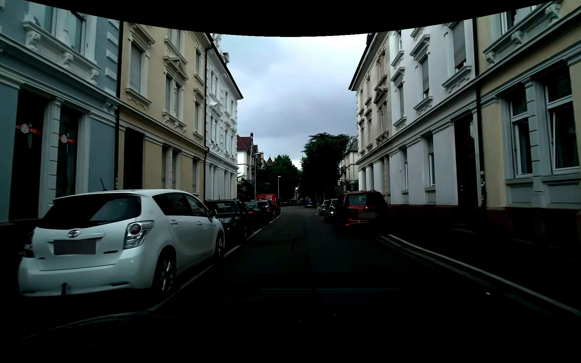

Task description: Follow the waypoints while adhering to traffic rules and regulations

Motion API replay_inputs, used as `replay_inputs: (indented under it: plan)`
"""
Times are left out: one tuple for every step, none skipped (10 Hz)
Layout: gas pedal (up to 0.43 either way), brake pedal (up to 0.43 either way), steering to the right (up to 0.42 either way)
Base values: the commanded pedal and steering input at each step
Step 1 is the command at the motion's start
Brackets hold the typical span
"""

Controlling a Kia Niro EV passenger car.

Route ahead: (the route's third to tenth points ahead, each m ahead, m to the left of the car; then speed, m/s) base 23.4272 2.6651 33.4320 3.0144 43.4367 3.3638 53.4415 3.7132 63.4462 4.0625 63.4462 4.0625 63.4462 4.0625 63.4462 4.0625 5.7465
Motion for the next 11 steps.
replay_inputs:
  plan:
    - [0.039,0.000,-0.005]
    - [0.000,0.000,-0.005]
    - [0.000,0.000,-0.005]
    - [0.000,0.000,-0.007]
    - [0.000,0.000,-0.007]
    - [0.000,0.000,-0.008]
    - [0.000,0.000,-0.008]
    - [0.000,0.000,-0.008]
    - [0.000,0.000,-0.007]
    - [0.000,0.000,-0.007]
    - [0.000,0.000,-0.006]
